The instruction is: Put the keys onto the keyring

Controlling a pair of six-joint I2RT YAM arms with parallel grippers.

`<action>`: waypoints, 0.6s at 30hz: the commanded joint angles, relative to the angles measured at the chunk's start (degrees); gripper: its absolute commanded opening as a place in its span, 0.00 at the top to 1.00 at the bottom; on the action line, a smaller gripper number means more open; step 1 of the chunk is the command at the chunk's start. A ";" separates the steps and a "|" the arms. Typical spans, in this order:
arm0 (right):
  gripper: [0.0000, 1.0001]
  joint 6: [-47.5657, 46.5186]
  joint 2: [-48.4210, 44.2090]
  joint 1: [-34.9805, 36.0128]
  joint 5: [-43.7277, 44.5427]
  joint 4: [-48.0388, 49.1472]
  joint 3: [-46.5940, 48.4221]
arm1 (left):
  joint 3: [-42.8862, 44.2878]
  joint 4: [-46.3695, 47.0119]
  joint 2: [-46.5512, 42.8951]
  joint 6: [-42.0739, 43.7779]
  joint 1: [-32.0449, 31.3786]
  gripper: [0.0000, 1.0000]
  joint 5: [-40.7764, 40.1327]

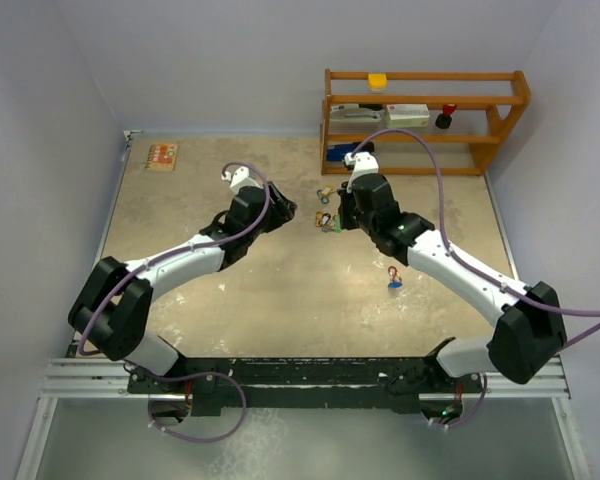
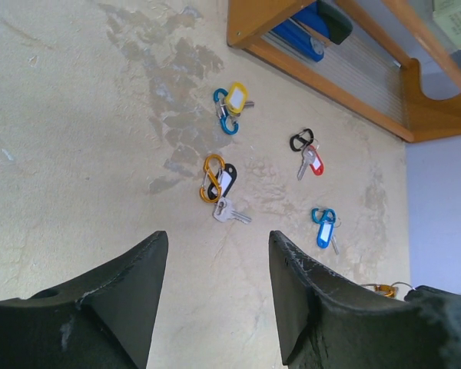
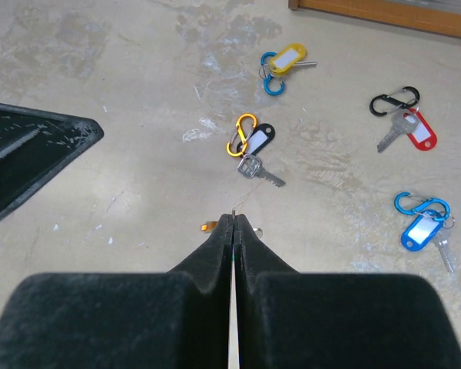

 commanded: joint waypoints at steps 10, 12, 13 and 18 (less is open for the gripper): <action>1.00 -4.01 -9.50 0.73 -4.21 5.91 -6.76 | -2.06 0.36 -6.95 -0.56 0.51 0.48 -1.66; 1.00 -3.89 -9.42 0.73 -3.76 4.69 -6.53 | -2.10 0.12 -7.23 -0.56 0.53 0.48 -1.91; 1.00 -3.87 -9.13 0.73 -3.51 3.83 -6.25 | -2.16 0.01 -7.32 -0.56 0.51 0.48 -1.99; 1.00 -0.10 -6.69 0.70 2.12 -3.20 -4.50 | -3.45 0.68 -8.79 -0.52 0.52 0.48 -2.24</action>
